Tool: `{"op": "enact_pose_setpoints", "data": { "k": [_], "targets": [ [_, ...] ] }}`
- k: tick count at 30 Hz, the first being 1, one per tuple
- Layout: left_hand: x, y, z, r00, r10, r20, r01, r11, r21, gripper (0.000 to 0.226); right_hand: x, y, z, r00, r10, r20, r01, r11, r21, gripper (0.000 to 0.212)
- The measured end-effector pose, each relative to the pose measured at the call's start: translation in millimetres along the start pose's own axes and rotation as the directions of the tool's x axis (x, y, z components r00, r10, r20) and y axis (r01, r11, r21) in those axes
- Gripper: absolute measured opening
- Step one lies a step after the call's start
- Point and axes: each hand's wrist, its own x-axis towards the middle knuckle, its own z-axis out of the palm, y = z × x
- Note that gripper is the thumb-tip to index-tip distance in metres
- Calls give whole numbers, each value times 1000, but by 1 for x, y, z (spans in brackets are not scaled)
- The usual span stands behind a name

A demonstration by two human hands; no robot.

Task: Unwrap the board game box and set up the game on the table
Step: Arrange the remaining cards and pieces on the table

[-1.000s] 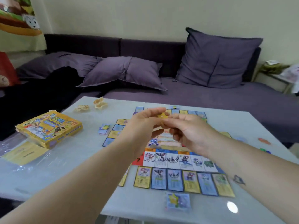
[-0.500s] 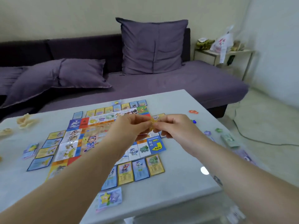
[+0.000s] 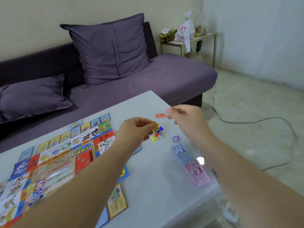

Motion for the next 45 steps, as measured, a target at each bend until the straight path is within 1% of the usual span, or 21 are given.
{"op": "enact_pose_setpoints", "data": {
  "k": [2,4,6,9,13,15,17,19,21,24,26,28,30,32,35,37,42,45],
  "targets": [
    [21,6,20,999,47,26,-50,985,167,11,15,4,-22,990,48,-134,-40,997,65,14],
    [42,10,41,991,96,90,-121,934,336,15,28,9,-40,975,91,-203,-73,993,96,12],
    [61,13,63,983,112,148,-167,881,443,10,35,16,-52,964,141,-225,-114,985,126,11],
    [84,11,88,976,107,189,-194,822,535,3,39,28,-63,956,178,-233,-142,976,164,14],
    [106,0,101,972,79,223,-197,792,579,3,43,36,-67,955,193,-226,-144,965,219,14],
    [113,-4,104,969,71,238,-203,779,593,7,45,39,-65,959,189,-211,-146,968,202,12],
    [116,-6,107,968,65,243,-205,763,613,6,45,43,-61,964,186,-188,-155,974,167,12],
    [118,-5,109,967,66,248,-217,724,654,5,46,46,-58,966,188,-177,-161,975,154,14],
    [121,-5,109,967,75,245,-227,694,683,11,46,48,-56,968,181,-175,-156,977,149,16],
    [130,0,100,972,122,200,-228,686,691,20,45,50,-56,973,165,-165,-141,979,144,19],
    [140,6,87,975,165,147,-220,665,714,25,44,51,-55,974,168,-155,-145,978,150,20],
    [150,9,72,978,177,110,-199,634,747,30,45,54,-54,973,178,-148,-155,976,154,18],
    [159,7,62,983,144,118,-180,587,789,35,47,56,-54,968,197,-155,-172,972,160,17],
    [164,3,59,987,81,141,-162,536,829,44,48,59,-53,962,215,-171,-187,968,167,18],
    [169,-3,64,987,23,156,-147,494,857,54,49,62,-48,956,239,-167,-213,964,157,20],
    [173,-7,70,991,-3,135,-117,488,865,54,51,65,-45,957,245,-158,-223,964,141,20],
    [181,-10,82,999,-13,34,-22,532,846,51,54,65,-45,962,221,-158,-206,973,108,21],
    [189,-7,84,997,-61,47,-7,536,844,47,55,66,-47,961,223,-163,-207,972,110,21]
  ]
}}
